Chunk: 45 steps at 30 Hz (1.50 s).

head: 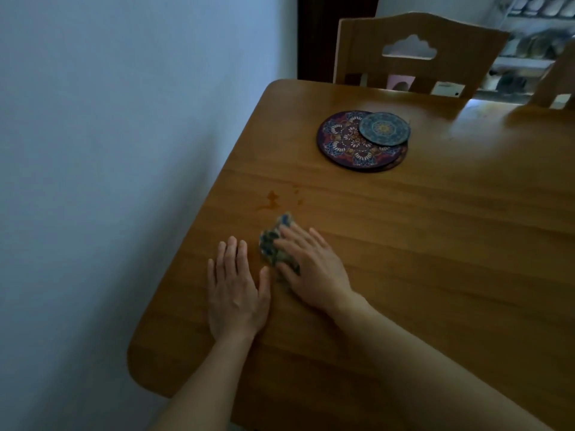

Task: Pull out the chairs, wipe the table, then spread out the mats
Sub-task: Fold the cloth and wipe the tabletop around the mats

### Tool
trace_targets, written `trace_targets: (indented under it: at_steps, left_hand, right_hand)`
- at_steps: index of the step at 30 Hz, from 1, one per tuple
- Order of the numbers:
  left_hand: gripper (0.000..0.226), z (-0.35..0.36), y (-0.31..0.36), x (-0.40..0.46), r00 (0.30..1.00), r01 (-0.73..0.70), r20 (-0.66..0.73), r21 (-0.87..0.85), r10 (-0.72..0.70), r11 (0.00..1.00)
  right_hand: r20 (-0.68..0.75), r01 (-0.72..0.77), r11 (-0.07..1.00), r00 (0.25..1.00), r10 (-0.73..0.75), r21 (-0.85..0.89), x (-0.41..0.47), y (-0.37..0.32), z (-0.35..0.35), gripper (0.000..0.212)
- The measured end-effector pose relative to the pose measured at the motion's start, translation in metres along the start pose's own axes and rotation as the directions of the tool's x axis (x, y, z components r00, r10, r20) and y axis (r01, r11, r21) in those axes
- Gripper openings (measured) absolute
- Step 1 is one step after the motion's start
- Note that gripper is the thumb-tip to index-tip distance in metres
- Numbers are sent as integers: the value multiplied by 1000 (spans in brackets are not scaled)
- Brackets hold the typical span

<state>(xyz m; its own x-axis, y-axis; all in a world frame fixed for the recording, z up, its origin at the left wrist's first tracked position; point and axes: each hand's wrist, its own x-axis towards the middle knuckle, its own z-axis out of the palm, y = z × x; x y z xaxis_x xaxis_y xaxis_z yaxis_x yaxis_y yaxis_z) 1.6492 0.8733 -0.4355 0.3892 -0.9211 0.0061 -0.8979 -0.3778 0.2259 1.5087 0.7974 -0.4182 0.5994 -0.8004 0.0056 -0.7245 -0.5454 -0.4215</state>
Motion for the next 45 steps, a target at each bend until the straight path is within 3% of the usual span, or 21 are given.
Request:
trace_targets:
  at_steps: [3, 6, 8, 11, 13, 15, 18, 22, 26, 28, 31, 33, 34, 37, 38, 39, 41, 42, 45]
  left_hand:
    - [71, -2, -1, -1, 1000, -1, 9, -39, 1, 999]
    - [76, -5, 0, -1, 1000, -2, 18, -111, 4, 994]
    - [78, -7, -1, -2, 999, 5, 41, -155, 1, 988]
    - [70, -17, -17, 12, 999, -15, 39, -259, 26, 966]
    - [61, -23, -35, 34, 999, -43, 4, -293, 46, 955]
    - [63, -26, -54, 57, 997, -68, 25, -262, 77, 963]
    - [72, -20, -65, 68, 986, -150, 47, -186, 161, 971]
    - [78, -15, -66, 67, 986, -166, -8, -222, 169, 961]
    - [76, -19, -67, 66, 987, -159, -23, -334, 161, 929]
    - [75, -21, -68, 65, 990, -141, -41, -419, 136, 897]
    - [74, -26, -68, 64, 994, -104, -78, -541, 74, 834]
    - [74, -25, -70, 64, 996, -78, -77, -565, 42, 821]
    - [74, -26, -71, 63, 997, -68, -74, -570, 31, 819]
    - [74, -28, -69, 63, 996, -76, -81, -558, 37, 827]
    - [74, -28, -68, 64, 996, -76, -83, -551, 37, 831]
    - [74, -28, -67, 63, 997, -66, -74, -554, 30, 830]
    - [73, -27, -67, 63, 998, -53, -59, -561, 25, 826]
    - [72, -27, -67, 63, 998, -58, -61, -555, 28, 830]
    - [70, -24, -65, 63, 997, -66, -67, -525, 37, 849]
  right_hand:
    - [26, 89, 994, 995, -91, 69, -41, 15, -4, 43]
    - [-172, -128, 982, 973, 151, 136, -67, 43, -14, 40]
    - [-306, -345, 918, 868, 392, 198, -73, 57, -19, 36]
    - [-403, -611, 747, 634, 660, 263, -54, 60, -19, 36]
    - [-418, -703, 643, 508, 753, 305, -27, 55, -17, 40]
    - [-408, -723, 610, 475, 780, 324, 5, 45, -13, 43]
    - [-383, -682, 670, 558, 736, 294, 57, 30, -5, 45]
    - [-318, -551, 806, 741, 592, 216, 119, 9, 6, 48]
    - [-164, -221, 971, 959, 233, 87, 133, -38, 24, 49]
    - [-124, -78, 993, 988, 88, 85, 112, -60, 32, 42]
    - [-85, 10, 980, 996, 7, 199, 71, -69, 35, 34]
    - [-69, -28, 934, 996, 56, 355, 54, -76, 33, 30]
    - [-52, -105, 866, 987, 150, 489, 48, -79, 24, 26]
    - [70, -238, 418, 923, 379, 877, 39, -77, -18, 21]
    - [72, -233, 343, 903, 424, 910, 37, -67, -27, 23]
    - [42, -248, 373, 875, 482, 894, 35, -54, -33, 27]
    - [-96, -328, 571, 803, 588, 752, 31, -29, -36, 43]
    - [-157, -339, 663, 806, 571, 668, 30, -20, -33, 46]
    - [-135, -289, 937, 939, 317, 196, 31, -9, -9, 43]
